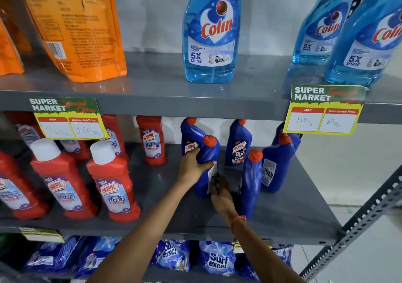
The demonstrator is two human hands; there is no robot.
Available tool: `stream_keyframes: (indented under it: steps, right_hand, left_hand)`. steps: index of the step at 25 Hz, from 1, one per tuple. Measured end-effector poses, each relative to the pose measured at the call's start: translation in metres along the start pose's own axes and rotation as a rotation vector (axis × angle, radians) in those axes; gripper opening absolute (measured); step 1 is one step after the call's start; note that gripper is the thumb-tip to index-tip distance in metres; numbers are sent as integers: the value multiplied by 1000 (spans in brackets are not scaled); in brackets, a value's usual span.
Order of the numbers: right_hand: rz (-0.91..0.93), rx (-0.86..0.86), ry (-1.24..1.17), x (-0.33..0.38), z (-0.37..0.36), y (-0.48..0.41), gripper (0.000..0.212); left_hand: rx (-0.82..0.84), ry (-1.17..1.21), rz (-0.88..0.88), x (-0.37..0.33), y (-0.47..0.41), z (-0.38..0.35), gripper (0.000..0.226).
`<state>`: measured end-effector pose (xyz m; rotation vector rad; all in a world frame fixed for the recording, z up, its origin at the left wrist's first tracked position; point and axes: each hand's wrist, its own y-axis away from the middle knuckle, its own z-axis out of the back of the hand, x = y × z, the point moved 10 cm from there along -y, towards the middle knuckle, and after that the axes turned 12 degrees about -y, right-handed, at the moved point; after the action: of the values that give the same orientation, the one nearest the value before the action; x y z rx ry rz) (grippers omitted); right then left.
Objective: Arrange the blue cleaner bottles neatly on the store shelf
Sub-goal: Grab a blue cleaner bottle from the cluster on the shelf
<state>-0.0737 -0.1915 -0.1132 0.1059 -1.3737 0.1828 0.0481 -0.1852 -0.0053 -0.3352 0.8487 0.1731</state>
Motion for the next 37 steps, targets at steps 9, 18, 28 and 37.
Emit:
stream_keyframes:
  steps: [9,18,28,37]
  right_hand:
    - [-92,177,-391,-4,-6,6,63]
    - [117,-73,-304,32,-18,41,51]
    - [9,208,-120,27,-23,13,75]
    - [-35,222,-135,19,-35,-8,62]
  left_hand:
    - [430,336,-30,-12,24,12,42]
    - [-197,-68,154,-18,38,24,73]
    - [-15,320,29,14,12,48,41]
    - [187,606,94,48,7,41,59]
